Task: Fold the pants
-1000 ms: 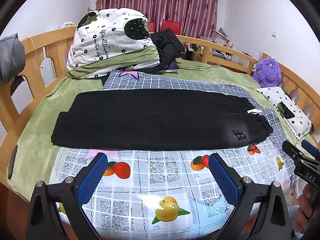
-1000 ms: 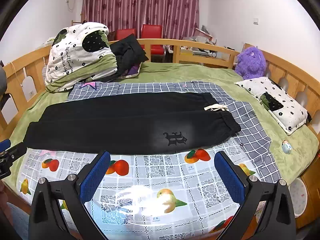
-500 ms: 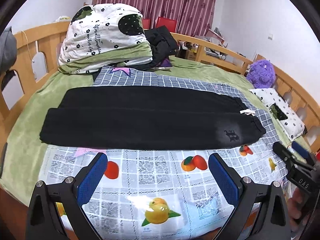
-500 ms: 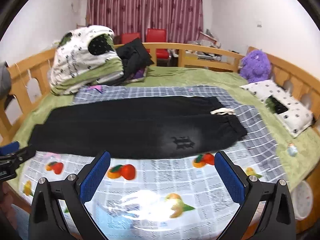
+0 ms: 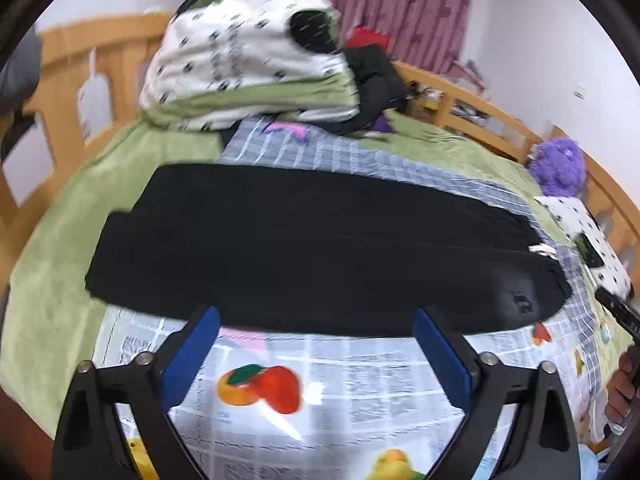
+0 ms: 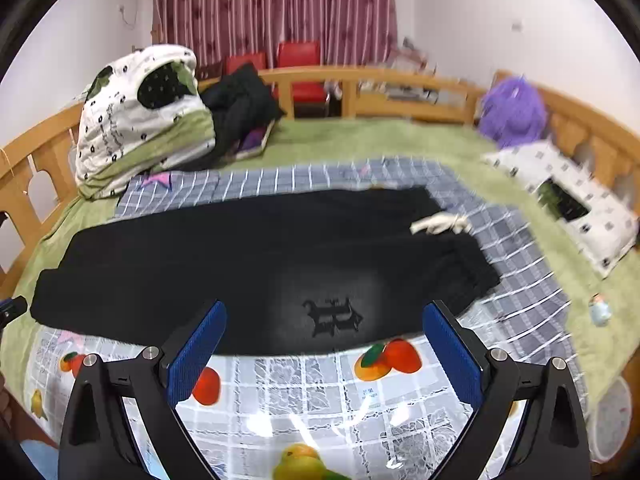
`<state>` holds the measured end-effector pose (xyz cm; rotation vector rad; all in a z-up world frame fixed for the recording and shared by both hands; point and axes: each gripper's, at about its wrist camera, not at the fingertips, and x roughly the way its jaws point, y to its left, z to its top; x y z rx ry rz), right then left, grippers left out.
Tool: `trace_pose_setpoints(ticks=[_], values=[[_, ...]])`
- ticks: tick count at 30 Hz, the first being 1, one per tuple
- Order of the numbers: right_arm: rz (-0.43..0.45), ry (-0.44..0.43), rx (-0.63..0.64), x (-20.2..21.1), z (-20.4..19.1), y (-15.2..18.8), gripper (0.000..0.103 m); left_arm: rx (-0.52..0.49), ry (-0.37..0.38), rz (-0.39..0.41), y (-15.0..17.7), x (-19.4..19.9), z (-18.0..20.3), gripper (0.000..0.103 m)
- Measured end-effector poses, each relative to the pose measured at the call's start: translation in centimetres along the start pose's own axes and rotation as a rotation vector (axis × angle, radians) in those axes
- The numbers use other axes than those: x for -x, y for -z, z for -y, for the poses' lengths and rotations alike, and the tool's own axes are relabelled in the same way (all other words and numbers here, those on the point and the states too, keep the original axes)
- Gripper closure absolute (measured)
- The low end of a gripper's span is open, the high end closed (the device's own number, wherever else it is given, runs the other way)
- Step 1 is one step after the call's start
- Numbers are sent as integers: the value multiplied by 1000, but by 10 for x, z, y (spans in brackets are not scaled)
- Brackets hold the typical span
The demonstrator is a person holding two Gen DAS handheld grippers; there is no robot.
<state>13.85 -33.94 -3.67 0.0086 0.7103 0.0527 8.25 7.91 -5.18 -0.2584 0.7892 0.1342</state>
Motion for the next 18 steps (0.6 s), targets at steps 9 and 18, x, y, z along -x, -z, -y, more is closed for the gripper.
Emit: trace_pose_setpoints(ticks=[9, 18], values=[[-157, -51, -116, -90, 58, 46, 35, 234, -60, -85, 35, -65, -88, 43], [-189, -116, -345, -149, 100, 74, 37, 397, 57, -60, 55, -97, -132, 43]])
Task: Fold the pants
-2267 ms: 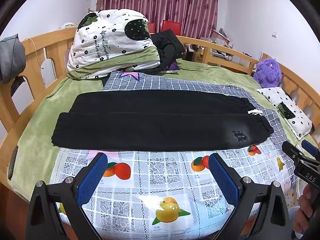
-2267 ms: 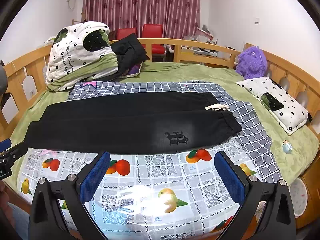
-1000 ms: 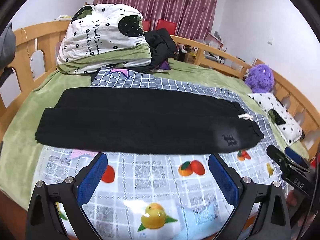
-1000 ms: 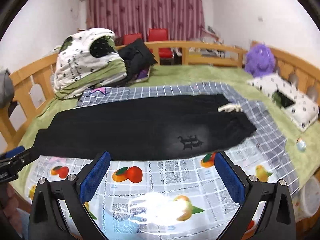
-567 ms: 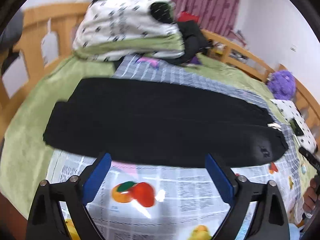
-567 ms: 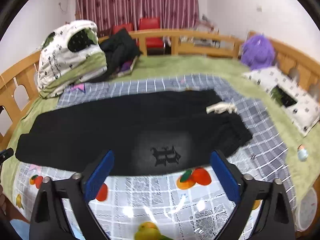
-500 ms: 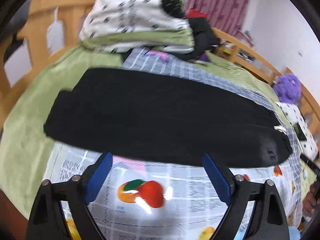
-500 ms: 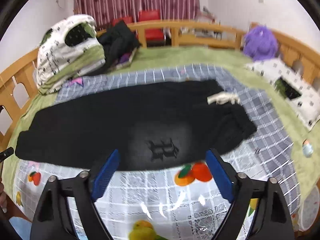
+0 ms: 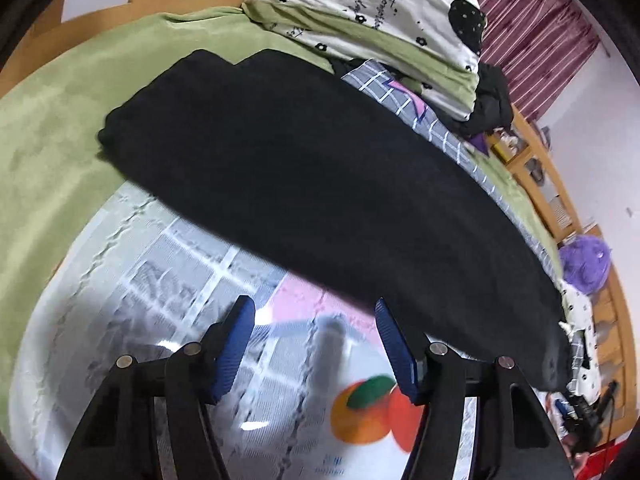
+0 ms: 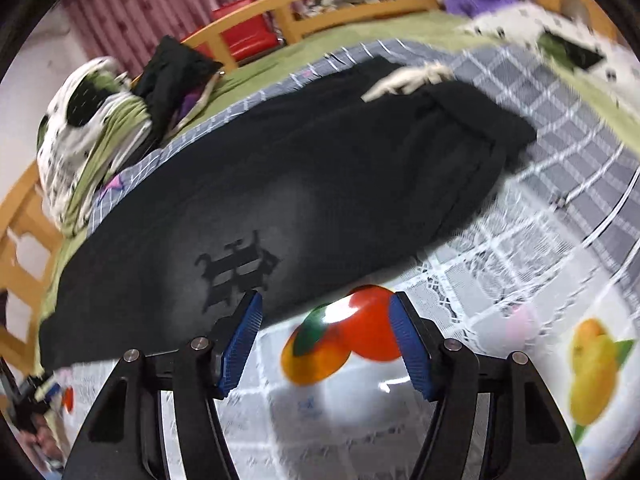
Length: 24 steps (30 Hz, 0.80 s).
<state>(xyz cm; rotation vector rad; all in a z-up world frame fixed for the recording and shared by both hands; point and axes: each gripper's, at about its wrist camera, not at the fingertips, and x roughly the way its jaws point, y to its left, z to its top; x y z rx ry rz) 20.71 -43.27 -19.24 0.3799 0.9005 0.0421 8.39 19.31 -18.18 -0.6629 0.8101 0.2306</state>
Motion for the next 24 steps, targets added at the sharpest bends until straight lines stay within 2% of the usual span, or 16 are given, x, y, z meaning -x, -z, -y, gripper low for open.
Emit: trace_pose_setpoints(ticks=[2, 5, 6, 7, 8, 9, 10, 11, 13, 17, 20, 24], values=[[-6, -29, -48, -11, 7, -1, 37, 27, 38, 6, -4, -8, -2, 43], [30, -90, -111, -22, 9, -8, 37, 76, 68, 17, -16, -20, -3, 43], [26, -106, -125, -26, 9, -12, 38, 89, 70, 18, -20, -23, -2, 43], [26, -117, -133, -29, 8, -15, 46, 106, 72, 20, -23, -26, -2, 44], [24, -120, -139, -33, 7, -17, 53, 129, 66, 19, -27, -29, -1, 51], [13, -104, -139, -38, 5, -20, 75, 142, 50, 14, -30, -32, -1, 72], [2, -94, -137, -42, 5, -23, 82, 150, 19, -1, -33, -36, -1, 88], [-2, -92, -141, -42, 4, -26, 84, 156, 17, -16, -36, -36, -2, 98], [28, -106, -142, -32, -1, -33, 87, 159, 50, -6, -43, -29, -1, 98], [98, -145, -84, -3, -21, -58, 88, 37, 69, 84, -71, 0, 28, 98], [138, -155, -25, 12, -39, -87, 89, -23, 88, 123, -99, 7, 50, 98], [151, -160, 21, 10, -62, -128, 89, -111, 50, 186, -138, 4, 79, 98]])
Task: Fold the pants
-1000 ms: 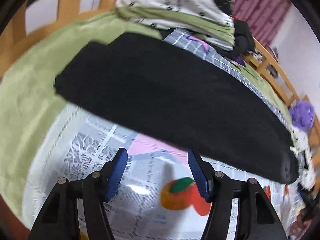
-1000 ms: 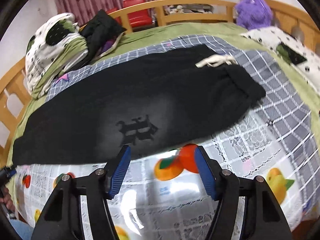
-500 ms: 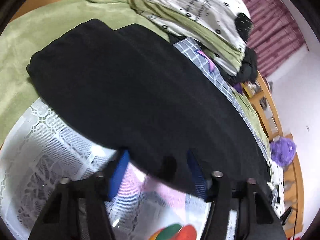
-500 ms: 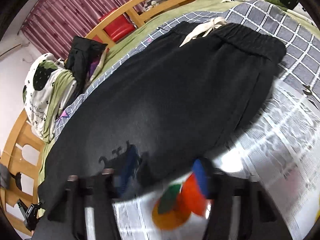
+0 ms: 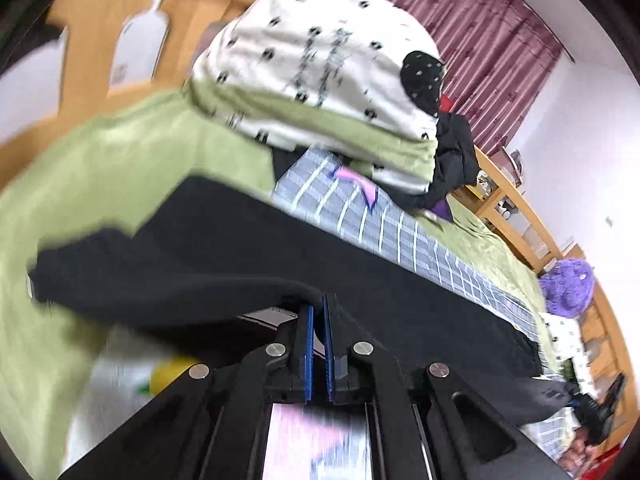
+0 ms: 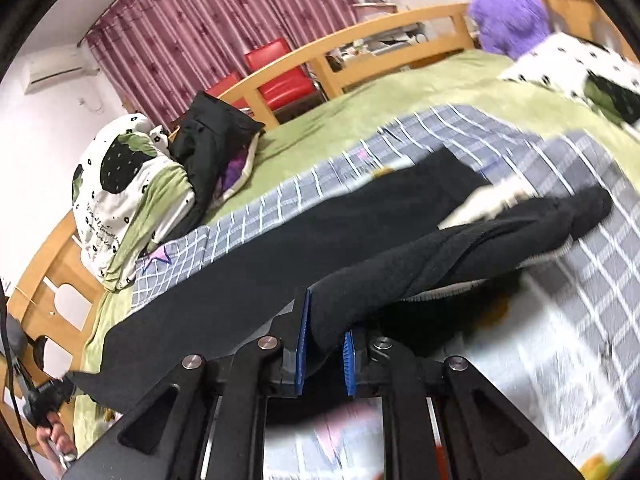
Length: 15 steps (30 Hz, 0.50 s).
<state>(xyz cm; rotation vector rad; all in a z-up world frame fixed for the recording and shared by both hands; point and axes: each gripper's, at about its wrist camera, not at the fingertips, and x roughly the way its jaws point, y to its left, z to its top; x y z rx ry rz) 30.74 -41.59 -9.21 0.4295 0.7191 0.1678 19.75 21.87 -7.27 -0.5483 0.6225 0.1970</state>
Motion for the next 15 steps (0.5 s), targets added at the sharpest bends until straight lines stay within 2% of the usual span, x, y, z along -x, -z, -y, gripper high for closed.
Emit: trace_pose_setpoints(ticks=[4, 7, 11, 15], values=[[9, 21, 45, -30, -12, -32, 89, -38, -35, 28, -25, -28, 17, 97], [12, 39, 56, -66, -17, -49, 89, -51, -84, 27, -41, -67, 30, 97], [1, 40, -2, -113, -19, -65, 89, -64, -130, 40, -49, -106, 41, 97], [-22, 78, -44, -164, -12, -71, 89, -70, -175, 30, -49, -142, 43, 97]])
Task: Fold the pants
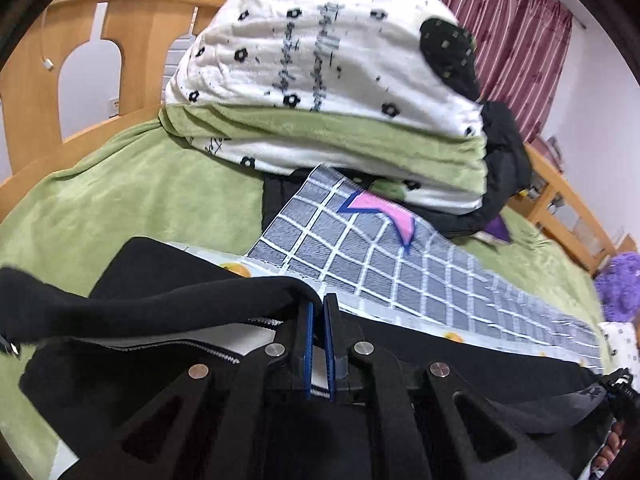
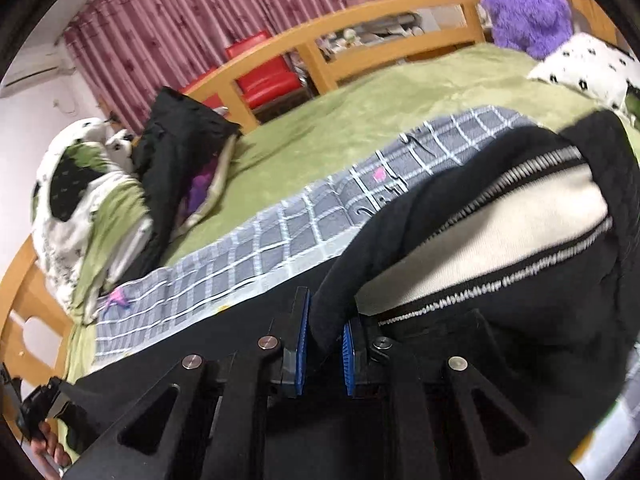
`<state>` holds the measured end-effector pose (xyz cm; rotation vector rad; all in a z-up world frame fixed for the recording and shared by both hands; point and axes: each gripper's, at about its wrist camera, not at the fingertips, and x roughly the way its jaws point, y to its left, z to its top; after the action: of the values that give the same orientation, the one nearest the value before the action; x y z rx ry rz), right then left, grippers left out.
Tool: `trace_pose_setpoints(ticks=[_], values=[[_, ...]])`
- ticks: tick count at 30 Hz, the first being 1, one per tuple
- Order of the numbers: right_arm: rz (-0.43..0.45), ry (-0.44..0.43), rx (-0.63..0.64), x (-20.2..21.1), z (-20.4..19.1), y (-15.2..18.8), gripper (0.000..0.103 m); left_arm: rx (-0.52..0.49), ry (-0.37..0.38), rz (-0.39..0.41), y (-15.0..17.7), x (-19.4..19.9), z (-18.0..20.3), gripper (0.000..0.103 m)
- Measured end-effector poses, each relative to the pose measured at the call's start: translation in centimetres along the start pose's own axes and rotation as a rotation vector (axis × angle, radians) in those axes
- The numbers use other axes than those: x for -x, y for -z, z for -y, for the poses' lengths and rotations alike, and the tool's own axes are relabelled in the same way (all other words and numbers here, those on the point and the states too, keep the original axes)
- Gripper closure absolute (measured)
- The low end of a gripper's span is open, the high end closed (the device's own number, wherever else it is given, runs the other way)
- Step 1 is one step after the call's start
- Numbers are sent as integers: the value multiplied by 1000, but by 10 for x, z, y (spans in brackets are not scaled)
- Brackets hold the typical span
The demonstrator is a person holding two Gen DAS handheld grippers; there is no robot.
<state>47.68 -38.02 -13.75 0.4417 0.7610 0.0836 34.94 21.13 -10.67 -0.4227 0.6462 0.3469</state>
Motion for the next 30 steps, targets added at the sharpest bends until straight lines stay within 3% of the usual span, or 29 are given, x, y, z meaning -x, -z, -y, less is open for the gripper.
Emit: trace_pose_setpoints(ticks=[2, 4, 6, 8, 11, 14, 16, 21, 25, 30], values=[[-20, 11, -29, -18, 6, -1, 87, 2, -20, -5, 1, -12, -1, 95], [-29, 33, -53, -26, 13, 0, 74, -2, -53, -20, 2, -17, -1, 88], [-40, 18, -68, -21, 18, 1, 64, -37, -92, -24, 3, -10, 1, 58], [-41, -2, -57, -4, 22, 6, 63, -70, -79, -9, 8, 9, 1, 44], [-60, 24, 37, 35, 22, 25, 60, -127, -52, -20, 23, 41, -3, 41], [-71, 51, 119, 73, 31, 54, 54, -117, -9, -117, 59, 71, -22, 40], [-78, 68, 153, 97, 46, 78, 47, -50, 54, -181, 93, 90, -43, 40], [-120, 87, 89, 118, 88, 124, 47, 154, 159, -247, 149, 111, -91, 40], [-139, 50, -17, 106, 110, 128, 47, 300, 199, -244, 153, 104, -119, 41], [-126, 6, -89, 78, 114, 112, 48, 363, 188, -222, 133, 77, -133, 42]])
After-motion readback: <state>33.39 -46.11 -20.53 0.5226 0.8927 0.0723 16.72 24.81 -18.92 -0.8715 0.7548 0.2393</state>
